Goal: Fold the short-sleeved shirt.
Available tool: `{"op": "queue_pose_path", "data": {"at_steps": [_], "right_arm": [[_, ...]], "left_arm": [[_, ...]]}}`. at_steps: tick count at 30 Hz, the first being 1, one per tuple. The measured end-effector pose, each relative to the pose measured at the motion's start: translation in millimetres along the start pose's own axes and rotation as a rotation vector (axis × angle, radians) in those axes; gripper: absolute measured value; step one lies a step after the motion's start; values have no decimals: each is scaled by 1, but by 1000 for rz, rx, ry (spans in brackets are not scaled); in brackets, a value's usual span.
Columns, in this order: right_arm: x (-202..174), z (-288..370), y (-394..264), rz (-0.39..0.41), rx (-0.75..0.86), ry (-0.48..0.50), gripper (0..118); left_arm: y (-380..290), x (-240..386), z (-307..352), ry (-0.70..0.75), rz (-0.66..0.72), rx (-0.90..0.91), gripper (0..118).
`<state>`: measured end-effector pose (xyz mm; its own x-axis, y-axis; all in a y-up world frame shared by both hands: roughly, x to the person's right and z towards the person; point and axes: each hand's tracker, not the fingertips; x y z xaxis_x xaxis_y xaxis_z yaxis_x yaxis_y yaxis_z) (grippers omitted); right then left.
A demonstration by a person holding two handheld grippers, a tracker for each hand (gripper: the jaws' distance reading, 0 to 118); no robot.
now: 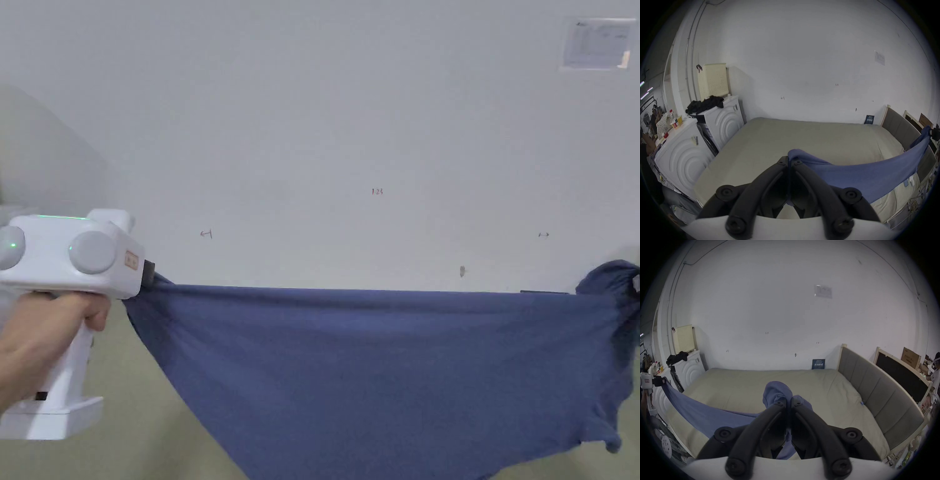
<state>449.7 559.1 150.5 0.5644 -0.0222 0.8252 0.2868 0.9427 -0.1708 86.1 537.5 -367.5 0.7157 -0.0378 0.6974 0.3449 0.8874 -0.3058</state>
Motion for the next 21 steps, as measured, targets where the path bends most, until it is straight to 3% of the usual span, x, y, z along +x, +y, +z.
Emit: {"op": "queue_pose_path", "data": {"at_steps": [8, 21], "right_arm": [[7, -33, 37, -64, 33, -17, 6], [-8, -147, 84, 12, 100, -94, 6]], "left_arm": [[43, 23, -27, 39, 24, 42, 0], [112, 66, -117, 143, 2, 136, 0]]}}
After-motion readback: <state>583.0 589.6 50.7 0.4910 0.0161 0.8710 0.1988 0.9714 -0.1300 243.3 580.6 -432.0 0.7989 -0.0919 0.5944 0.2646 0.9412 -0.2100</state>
